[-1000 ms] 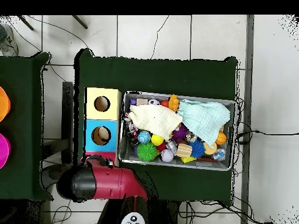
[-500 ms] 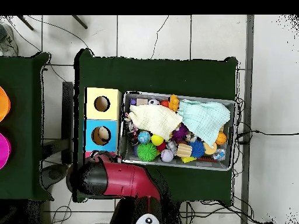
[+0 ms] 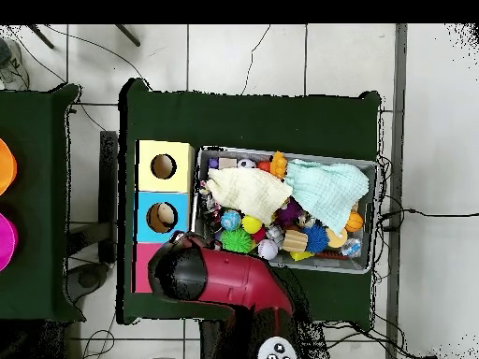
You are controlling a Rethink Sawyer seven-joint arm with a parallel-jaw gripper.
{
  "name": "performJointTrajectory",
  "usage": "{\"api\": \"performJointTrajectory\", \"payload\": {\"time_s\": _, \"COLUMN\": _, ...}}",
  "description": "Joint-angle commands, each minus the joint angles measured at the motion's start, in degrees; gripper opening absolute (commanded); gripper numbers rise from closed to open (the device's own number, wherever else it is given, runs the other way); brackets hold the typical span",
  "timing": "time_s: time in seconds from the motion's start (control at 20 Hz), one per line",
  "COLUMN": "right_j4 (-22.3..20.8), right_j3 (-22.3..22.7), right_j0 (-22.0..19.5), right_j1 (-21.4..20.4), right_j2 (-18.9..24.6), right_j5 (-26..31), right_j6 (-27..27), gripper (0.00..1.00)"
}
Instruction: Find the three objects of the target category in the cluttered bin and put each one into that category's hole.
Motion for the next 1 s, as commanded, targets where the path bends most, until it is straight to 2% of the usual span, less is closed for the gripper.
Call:
{"api": "performJointTrajectory", "payload": {"time_s": 0.05, "right_j4": -5.0, "right_j3": -4.9, "right_j0": -4.7, "right_j1": 1.6, "right_j2": 7.5, "right_j5": 7.0, "right_j6": -6.4, "gripper": 1.0}}
{"api": "performJointTrajectory", "payload": {"time_s": 0.5, "right_j4": -10.8, "right_j3": -9.2, "right_j0": -11.1, "right_j1": 5.5, "right_j2": 11.8, "right_j5": 6.4, "right_j6": -9.6, "gripper": 1.0}}
{"api": "performJointTrajectory", "payload": {"time_s": 1.0, "right_j4": -19.1, "right_j3": -18.3, "right_j0": -17.8, "right_j1": 11.1, "right_j2": 17.2, "right_j5": 9.6, "right_j6": -14.7, "gripper": 1.0}}
